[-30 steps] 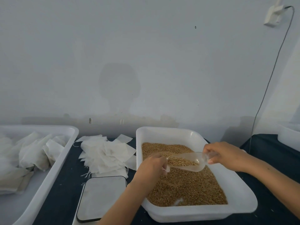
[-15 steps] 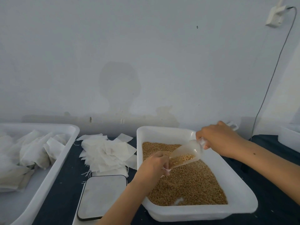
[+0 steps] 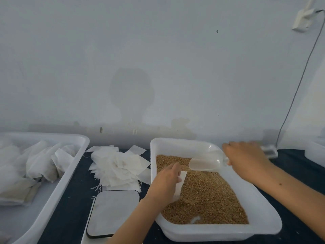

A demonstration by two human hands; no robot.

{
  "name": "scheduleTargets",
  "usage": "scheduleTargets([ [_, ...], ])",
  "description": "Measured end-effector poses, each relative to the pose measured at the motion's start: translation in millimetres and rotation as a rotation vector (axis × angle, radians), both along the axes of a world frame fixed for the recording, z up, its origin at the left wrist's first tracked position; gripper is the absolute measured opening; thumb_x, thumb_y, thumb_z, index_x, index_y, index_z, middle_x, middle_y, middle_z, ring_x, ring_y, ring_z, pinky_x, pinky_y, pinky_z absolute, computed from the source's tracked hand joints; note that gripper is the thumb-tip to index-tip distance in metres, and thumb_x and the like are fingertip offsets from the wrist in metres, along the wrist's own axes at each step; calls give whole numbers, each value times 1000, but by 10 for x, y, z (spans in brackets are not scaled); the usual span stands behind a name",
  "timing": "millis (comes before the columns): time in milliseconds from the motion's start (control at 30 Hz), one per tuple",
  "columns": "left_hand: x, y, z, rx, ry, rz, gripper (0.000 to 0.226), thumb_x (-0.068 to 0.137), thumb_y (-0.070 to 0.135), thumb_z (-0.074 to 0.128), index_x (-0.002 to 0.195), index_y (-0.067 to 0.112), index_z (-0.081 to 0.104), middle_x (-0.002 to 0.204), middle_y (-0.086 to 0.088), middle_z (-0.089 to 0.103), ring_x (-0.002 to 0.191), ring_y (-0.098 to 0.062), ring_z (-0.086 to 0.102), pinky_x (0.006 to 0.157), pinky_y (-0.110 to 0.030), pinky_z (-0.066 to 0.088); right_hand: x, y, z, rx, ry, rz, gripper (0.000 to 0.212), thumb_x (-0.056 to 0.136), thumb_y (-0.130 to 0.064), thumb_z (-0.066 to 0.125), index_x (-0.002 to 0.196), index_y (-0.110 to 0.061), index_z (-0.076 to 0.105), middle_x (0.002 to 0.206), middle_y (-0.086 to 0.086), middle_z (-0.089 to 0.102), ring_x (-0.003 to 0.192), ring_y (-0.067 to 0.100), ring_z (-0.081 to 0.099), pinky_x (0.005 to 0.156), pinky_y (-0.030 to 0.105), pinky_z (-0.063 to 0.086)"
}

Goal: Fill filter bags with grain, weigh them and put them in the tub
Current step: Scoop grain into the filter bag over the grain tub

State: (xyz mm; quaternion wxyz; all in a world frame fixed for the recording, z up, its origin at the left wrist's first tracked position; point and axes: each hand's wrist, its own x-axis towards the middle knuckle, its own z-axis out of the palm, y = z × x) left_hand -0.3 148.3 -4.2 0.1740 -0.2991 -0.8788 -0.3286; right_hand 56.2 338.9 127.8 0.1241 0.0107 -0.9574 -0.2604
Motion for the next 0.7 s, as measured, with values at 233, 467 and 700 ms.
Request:
scheduleTargets([
  [233, 14, -106, 133, 389, -287, -15, 23, 99, 12, 41, 80, 25, 35, 72, 5, 44, 66, -12, 39, 56, -23, 30, -107, -59, -863, -552, -222, -188, 28, 97, -16, 43, 123, -8, 45, 100, 0, 54, 84, 13, 56, 65, 22, 47],
  [467, 78, -271, 277, 717, -335, -6, 15, 96, 12, 48, 82, 12, 43, 75, 3, 44, 63, -3, 38, 53, -9, 34, -221, -219, -1264, -484, -256, -214, 37, 98, -21, 44, 132, -10, 42, 138, 13, 41, 125, 27, 41, 103, 39, 40],
  [700, 166, -655, 623, 757, -238, -35, 17, 93, 12, 54, 79, 15, 46, 71, 8, 47, 64, -8, 41, 57, -18, 32, -185, -441, -1005, -672, -130, -28, 21, 97, -17, 45, 118, -19, 49, 127, 1, 50, 102, 11, 50, 90, 28, 45],
])
